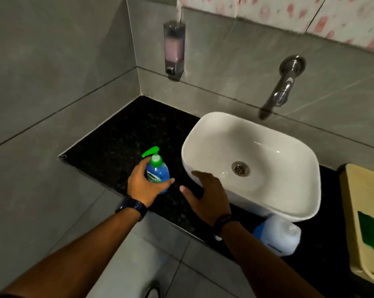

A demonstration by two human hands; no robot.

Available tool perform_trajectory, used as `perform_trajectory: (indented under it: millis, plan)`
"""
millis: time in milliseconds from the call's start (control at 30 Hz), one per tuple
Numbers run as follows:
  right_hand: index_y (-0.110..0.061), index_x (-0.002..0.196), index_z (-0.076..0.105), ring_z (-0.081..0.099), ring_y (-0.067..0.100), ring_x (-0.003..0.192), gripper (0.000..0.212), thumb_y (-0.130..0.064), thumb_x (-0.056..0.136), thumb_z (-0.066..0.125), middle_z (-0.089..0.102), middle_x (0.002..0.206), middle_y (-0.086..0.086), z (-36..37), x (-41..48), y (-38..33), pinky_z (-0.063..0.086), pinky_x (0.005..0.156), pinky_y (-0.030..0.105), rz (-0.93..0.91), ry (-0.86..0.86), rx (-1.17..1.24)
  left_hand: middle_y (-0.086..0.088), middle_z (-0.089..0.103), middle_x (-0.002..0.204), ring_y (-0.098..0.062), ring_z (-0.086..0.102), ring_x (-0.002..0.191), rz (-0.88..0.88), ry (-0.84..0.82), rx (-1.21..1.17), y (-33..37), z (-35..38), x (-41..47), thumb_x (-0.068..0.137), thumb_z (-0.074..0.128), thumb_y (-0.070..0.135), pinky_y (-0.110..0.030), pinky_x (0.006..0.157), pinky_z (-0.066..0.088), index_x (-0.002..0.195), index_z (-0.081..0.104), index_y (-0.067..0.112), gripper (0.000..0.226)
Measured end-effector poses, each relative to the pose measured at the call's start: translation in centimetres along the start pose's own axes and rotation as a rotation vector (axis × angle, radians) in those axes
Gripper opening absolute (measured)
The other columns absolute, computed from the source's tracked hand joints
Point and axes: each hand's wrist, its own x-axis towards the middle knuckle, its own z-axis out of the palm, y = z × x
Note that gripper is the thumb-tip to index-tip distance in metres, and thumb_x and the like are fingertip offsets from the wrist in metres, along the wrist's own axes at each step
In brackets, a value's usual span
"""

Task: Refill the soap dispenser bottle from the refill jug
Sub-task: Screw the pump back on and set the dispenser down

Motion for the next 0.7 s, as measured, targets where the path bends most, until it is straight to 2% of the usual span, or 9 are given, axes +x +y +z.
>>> perform_trajectory:
  millis: [200,367,500,567,633,700]
  plan:
    - [-0.017,0.131,0.05,0.049,0.034,0.121,0.072,-0.06,0.074,0.059,0.052,0.133,0.016,8.7,-1.3,4.4,0.044,0.095,0.045,-0.018,-0.225,-0.221,-0.001,0.063,0.109,-0.012,0.057,0.1,0.037,-0.036,0.022,-6.8,1.2,1.5,0.048,0.091,0.03,-0.011,0.085,0.039,0.113,0.058,0.015,0.074]
    - [-0.024,0.141,0.036,0.03,0.033,0.137,0.082,-0.073,0.076,0.042,0.033,0.149,0.015,12.9,-1.3,6.7,0.029,0.107,0.051,-0.06,-0.31,-0.403,0.005,0.055,0.115,0.001,0.049,0.107,0.074,-0.067,0.015,-10.4,2.0,1.4,0.051,0.09,0.033,-0.006,0.091,0.034,0.117,0.057,0.012,0.076]
    - [-0.026,0.143,0.033,0.021,0.032,0.141,0.078,-0.073,0.081,0.034,0.028,0.152,0.013,14.2,-1.7,7.6,0.017,0.112,0.055,-0.086,-0.336,-0.467,0.0,0.056,0.11,-0.004,0.05,0.104,0.085,-0.075,0.021,-11.2,2.3,1.0,0.054,0.085,0.038,-0.005,0.089,0.034,0.116,0.056,0.014,0.073]
    - [-0.026,0.143,0.033,0.02,0.031,0.141,0.076,-0.071,0.081,0.033,0.028,0.152,0.013,14.4,-1.7,7.7,0.014,0.112,0.055,-0.086,-0.336,-0.478,0.003,0.053,0.117,-0.001,0.049,0.11,0.075,-0.102,0.019,-11.0,2.3,1.1,0.052,0.085,0.042,-0.006,0.092,0.034,0.119,0.053,0.016,0.078]
    - [-0.025,0.143,0.033,0.018,0.031,0.142,0.077,-0.07,0.081,0.034,0.027,0.152,0.013,14.1,-1.7,7.5,0.012,0.113,0.055,-0.079,-0.339,-0.463,0.007,0.045,0.13,0.006,0.041,0.119,0.057,-0.119,0.01,-10.5,2.0,1.0,0.049,0.085,0.049,-0.009,0.099,0.031,0.13,0.046,0.012,0.097]
    - [-0.023,0.143,0.034,0.017,0.031,0.142,0.077,-0.07,0.081,0.037,0.027,0.152,0.014,13.5,-1.8,7.1,0.012,0.113,0.054,-0.07,-0.334,-0.421,0.007,0.041,0.134,0.003,0.039,0.124,0.052,-0.076,-0.008,-9.4,1.4,0.9,0.049,0.082,0.058,-0.013,0.102,0.031,0.137,0.038,0.014,0.108]
